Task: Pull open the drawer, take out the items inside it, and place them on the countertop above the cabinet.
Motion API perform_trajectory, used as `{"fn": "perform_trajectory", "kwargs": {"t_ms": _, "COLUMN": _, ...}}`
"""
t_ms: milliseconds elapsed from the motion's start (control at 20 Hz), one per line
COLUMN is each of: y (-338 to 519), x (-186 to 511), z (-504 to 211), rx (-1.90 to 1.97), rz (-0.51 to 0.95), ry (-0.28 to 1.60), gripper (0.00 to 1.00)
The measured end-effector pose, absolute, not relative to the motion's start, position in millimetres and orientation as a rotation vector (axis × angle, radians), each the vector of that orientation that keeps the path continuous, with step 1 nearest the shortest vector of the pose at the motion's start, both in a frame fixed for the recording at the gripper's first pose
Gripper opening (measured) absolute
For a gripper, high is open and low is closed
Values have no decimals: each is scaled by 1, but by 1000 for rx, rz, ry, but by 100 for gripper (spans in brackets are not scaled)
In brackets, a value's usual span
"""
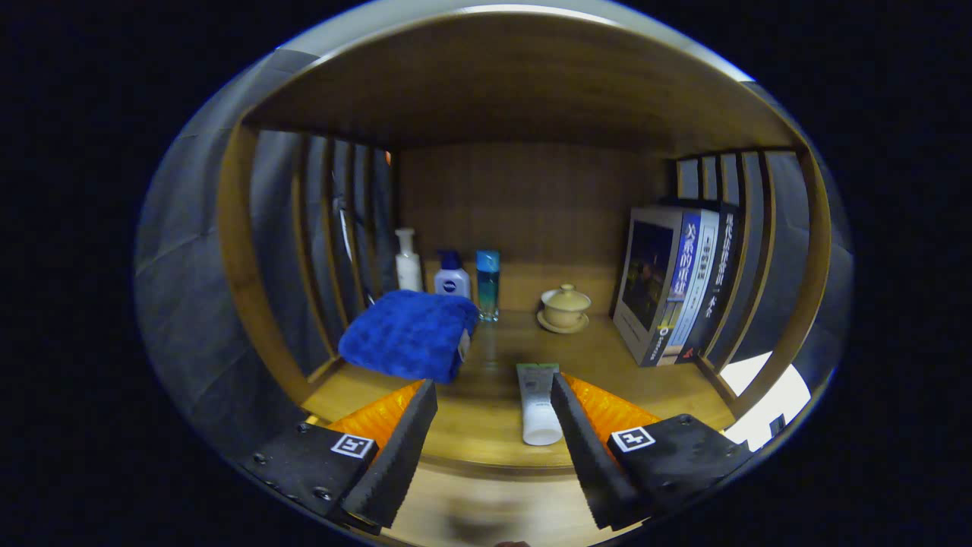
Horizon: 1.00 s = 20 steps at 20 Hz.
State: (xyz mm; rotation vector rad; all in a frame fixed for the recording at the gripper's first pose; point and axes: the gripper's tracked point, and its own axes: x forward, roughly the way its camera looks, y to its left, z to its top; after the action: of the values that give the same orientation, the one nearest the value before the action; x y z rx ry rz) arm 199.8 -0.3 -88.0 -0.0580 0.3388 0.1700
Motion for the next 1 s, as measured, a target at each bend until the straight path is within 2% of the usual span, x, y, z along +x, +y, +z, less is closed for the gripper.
{"fn": "perform_trajectory", "kwargs": {"t_ms": 400, "y": -16, "x": 98, "z": -39, "rx": -148, "rz": 233, "ry": 159, "gripper": 99}}
{"fn": "perform_trajectory", "kwargs": {"t_ms": 600, "y": -51, "x": 57, "z": -35, "rx": -179, "rz": 184, "ry": 93, "gripper": 99}}
{"fn": "perform_trajectory", "kwargs": {"t_ms": 1000, "y": -86, "x": -10, "z": -84, "rx": -121, "rz": 84, "ry": 14, "gripper": 99}}
